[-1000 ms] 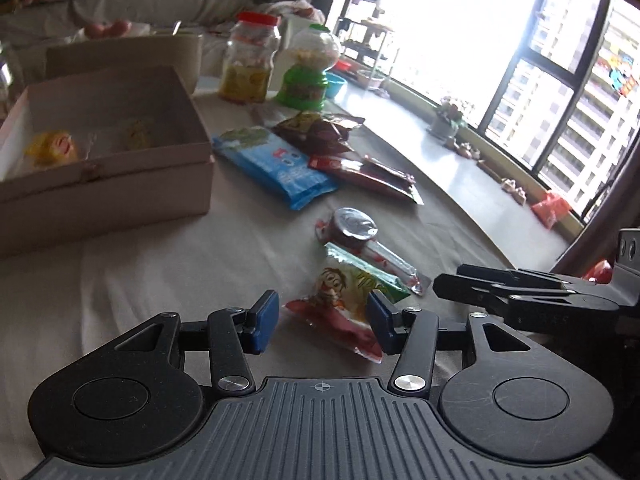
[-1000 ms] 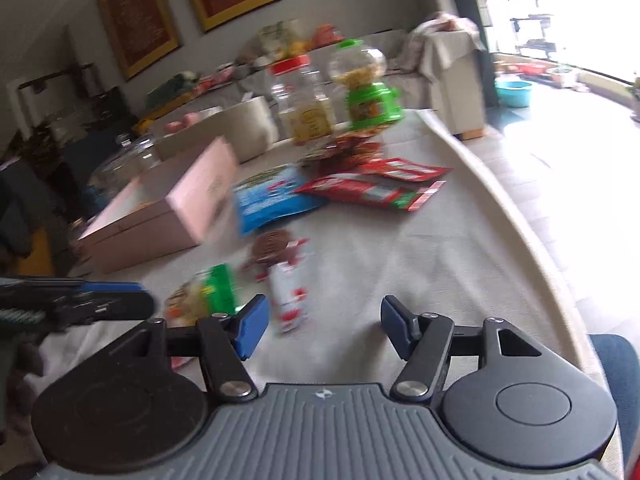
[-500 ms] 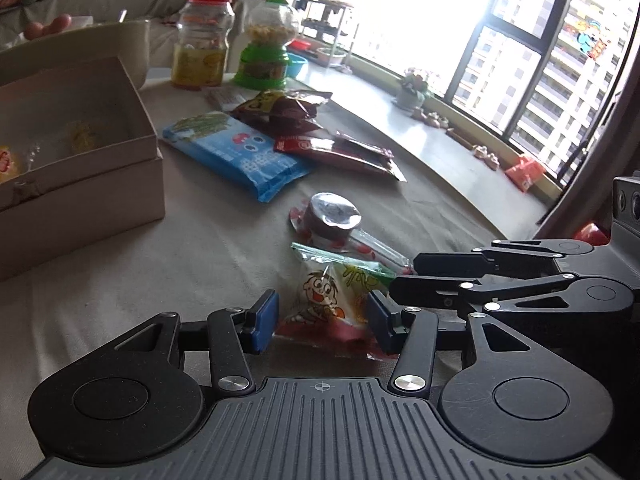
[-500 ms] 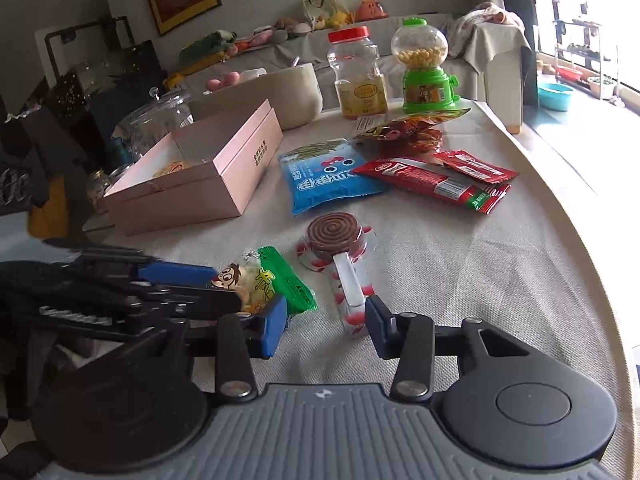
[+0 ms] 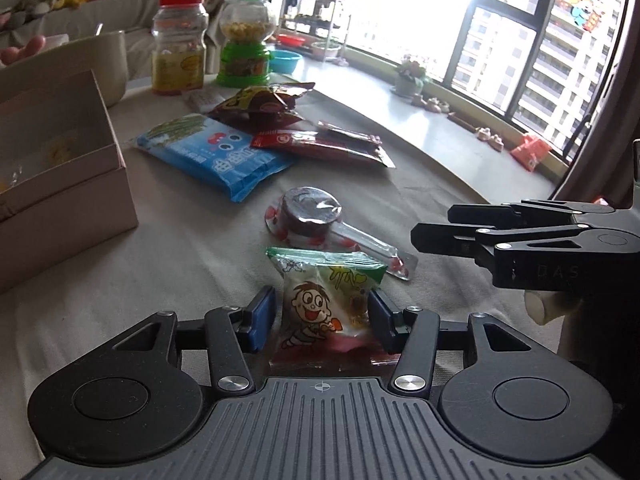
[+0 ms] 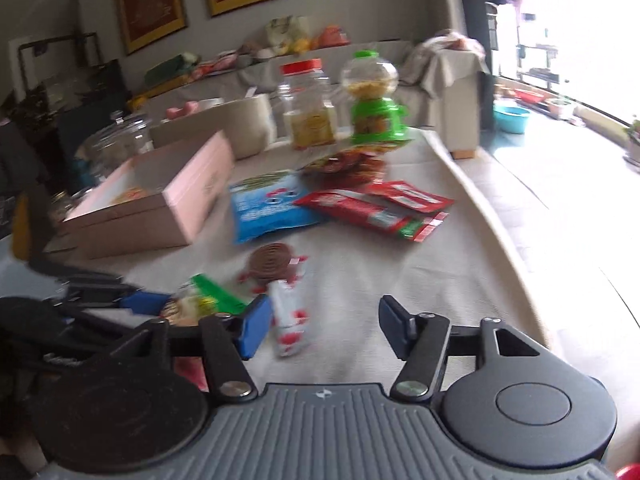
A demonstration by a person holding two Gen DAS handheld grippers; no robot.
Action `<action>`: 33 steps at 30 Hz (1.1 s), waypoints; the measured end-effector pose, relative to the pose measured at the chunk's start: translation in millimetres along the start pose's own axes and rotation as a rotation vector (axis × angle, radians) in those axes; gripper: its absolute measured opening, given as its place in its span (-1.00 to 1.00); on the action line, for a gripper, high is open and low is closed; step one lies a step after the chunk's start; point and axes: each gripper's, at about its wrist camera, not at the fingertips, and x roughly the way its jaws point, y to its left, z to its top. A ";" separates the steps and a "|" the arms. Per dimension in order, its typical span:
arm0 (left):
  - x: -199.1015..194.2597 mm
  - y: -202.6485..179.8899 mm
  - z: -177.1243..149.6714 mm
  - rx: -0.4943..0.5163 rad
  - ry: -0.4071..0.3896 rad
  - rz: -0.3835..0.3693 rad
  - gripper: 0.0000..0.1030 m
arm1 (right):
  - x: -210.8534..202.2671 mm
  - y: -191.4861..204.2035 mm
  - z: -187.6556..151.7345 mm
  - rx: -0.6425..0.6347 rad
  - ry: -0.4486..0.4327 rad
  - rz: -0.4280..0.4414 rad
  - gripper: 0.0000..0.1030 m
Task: Organize snacks
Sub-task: 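Lift cartoon bag with left tool while right tool grasps the lollipop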
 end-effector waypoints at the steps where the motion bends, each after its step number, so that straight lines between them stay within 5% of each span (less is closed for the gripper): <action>1: -1.3 -3.1 -1.1 0.010 0.007 -0.006 0.08 | 0.5 -3.3 -1.6 0.012 0.005 -0.007 0.20; 13: -6.4 -26.2 -14.2 0.116 -0.003 0.022 0.05 | -0.1 -11.7 -15.8 0.045 0.011 -0.014 0.33; 21: -30.6 -16.8 -34.3 -0.049 -0.028 -0.039 -0.28 | -2.0 10.8 0.1 -0.085 -0.013 0.010 0.45; 26: -59.0 -13.9 -51.5 -0.088 -0.057 0.002 -0.32 | 29.0 34.8 15.6 -0.165 0.050 0.093 0.45; 31: -91.6 0.1 -67.2 -0.164 -0.093 0.071 -0.33 | 68.2 55.8 26.4 -0.219 0.102 0.085 0.45; 33: -104.0 4.3 -73.5 -0.186 -0.108 0.091 -0.34 | 76.2 60.0 31.2 -0.224 0.108 0.070 0.23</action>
